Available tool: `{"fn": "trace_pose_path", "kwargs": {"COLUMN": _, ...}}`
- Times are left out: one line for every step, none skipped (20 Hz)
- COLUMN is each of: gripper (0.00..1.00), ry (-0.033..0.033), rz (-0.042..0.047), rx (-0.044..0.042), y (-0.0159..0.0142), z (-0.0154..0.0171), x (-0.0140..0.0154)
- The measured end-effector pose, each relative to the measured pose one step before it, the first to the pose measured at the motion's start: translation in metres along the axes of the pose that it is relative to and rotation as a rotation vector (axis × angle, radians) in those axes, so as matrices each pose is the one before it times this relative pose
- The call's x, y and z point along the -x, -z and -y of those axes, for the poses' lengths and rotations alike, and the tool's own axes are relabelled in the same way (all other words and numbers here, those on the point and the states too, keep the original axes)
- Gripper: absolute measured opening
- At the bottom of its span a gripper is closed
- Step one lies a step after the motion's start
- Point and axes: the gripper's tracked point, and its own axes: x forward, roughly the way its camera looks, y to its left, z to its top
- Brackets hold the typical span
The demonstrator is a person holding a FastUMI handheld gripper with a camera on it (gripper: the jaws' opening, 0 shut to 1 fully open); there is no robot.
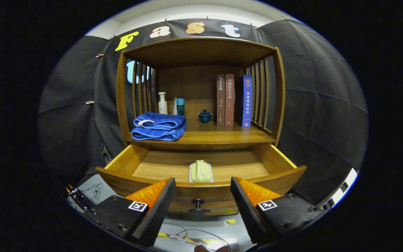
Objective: Pull open the drawer, take out the items inside it, and place them on the countertop above the cabinet.
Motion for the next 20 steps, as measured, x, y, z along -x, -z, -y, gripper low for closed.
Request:
{"fn": "trace_pose_path", "kwargs": {"gripper": 0.98, "ry": -0.02618, "rz": -0.05024, "rx": -0.01340, "y": -0.00582, "z": -0.00585, "x": -0.00653}}
{"fn": "trace_pose_path", "kwargs": {"gripper": 0.98, "ry": -0.01144, "rz": -0.04004, "rx": -0.00771, "y": -0.00834, "z": -0.00322, "x": -0.01094}}
{"fn": "trace_pose_path", "kwargs": {"gripper": 0.98, "ry": 0.00848, "rz": -0.04696, "rx": 0.01832, "y": -0.00530, "z": 0.00272, "x": -0.01209}}
{"fn": "trace_pose_path", "kwargs": {"gripper": 0.99, "ry": 0.00671, "rz": -0.04155, "rx": 0.03718, "y": -0.00408, "z": 0.00390, "x": -0.01509}}
{"fn": "trace_pose_path", "kwargs": {"gripper": 0.99, "ry": 0.02798, "rz": -0.05111, "rx": 0.02950, "y": -0.00094, "z": 0.00786, "x": -0.01428}}
{"fn": "trace_pose_path", "kwargs": {"gripper": 0.99, "ry": -0.00836, "rz": -0.04670, "rx": 0.00753, "y": -0.00046, "z": -0.00086, "x": -0.01518}}
{"fn": "trace_pose_path", "kwargs": {"gripper": 0.99, "ry": -0.00674, "rz": -0.04653, "rx": -0.00795, "y": -0.00478, "z": -0.00077, "x": -0.01835}}
{"fn": "trace_pose_path", "kwargs": {"gripper": 0.99, "ry": -0.00694, "rz": -0.04121, "rx": -0.00931, "y": 0.00037, "z": -0.00189, "x": -0.01717}}
{"fn": "trace_pose_path", "kwargs": {"gripper": 1.00, "ry": 0.01254, "rz": -0.04758, "rx": -0.00874, "y": 0.00293, "z": 0.00286, "x": -0.01491}}
{"fn": "trace_pose_path", "kwargs": {"gripper": 0.99, "ry": -0.00780, "rz": -0.03910, "rx": -0.00804, "y": 0.00121, "z": -0.00084, "x": -0.01555}}
{"fn": "trace_pose_path", "kwargs": {"gripper": 0.99, "ry": 0.01030, "rz": -0.03821, "rx": -0.00771, "y": 0.00521, "z": 0.00087, "x": -0.01563}}
{"fn": "trace_pose_path", "kwargs": {"gripper": 0.98, "ry": 0.01282, "rz": -0.03255, "rx": -0.01612, "y": 0.00196, "z": 0.00257, "x": -0.01202}}
{"fn": "trace_pose_path", "kwargs": {"gripper": 0.98, "ry": 0.00983, "rz": -0.02623, "rx": -0.00759, "y": 0.00102, "z": 0.00196, "x": -0.01474}}
{"fn": "trace_pose_path", "kwargs": {"gripper": 0.90, "ry": 0.02428, "rz": -0.02605, "rx": -0.00629, "y": 0.00164, "z": 0.00578, "x": -0.01305}}
{"fn": "trace_pose_path", "kwargs": {"gripper": 0.83, "ry": -0.00492, "rz": -0.01912, "rx": -0.02720, "y": 0.00140, "z": -0.00346, "x": -0.00445}}
{"fn": "trace_pose_path", "kwargs": {"gripper": 0.75, "ry": -0.01768, "rz": -0.01248, "rx": -0.02029, "y": 0.00019, "z": -0.00522, "x": -0.00709}}
{"fn": "trace_pose_path", "kwargs": {"gripper": 0.74, "ry": -0.02323, "rz": -0.00815, "rx": -0.01591, "y": -0.00145, "z": -0.00624, "x": -0.00450}}
{"fn": "trace_pose_path", "kwargs": {"gripper": 0.67, "ry": -0.00762, "rz": -0.00831, "rx": -0.00332, "y": 0.00092, "z": -0.00323, "x": -0.00509}}
{"fn": "trace_pose_path", "kwargs": {"gripper": 0.61, "ry": 0.00625, "rz": -0.00880, "rx": 0.00440, "y": 0.00127, "z": -0.00127, "x": -0.00552}}
{"fn": "trace_pose_path", "kwargs": {"gripper": 0.54, "ry": 0.00150, "rz": -0.01258, "rx": 0.01447, "y": 0.00558, "z": -0.00079, "x": -0.00642}}
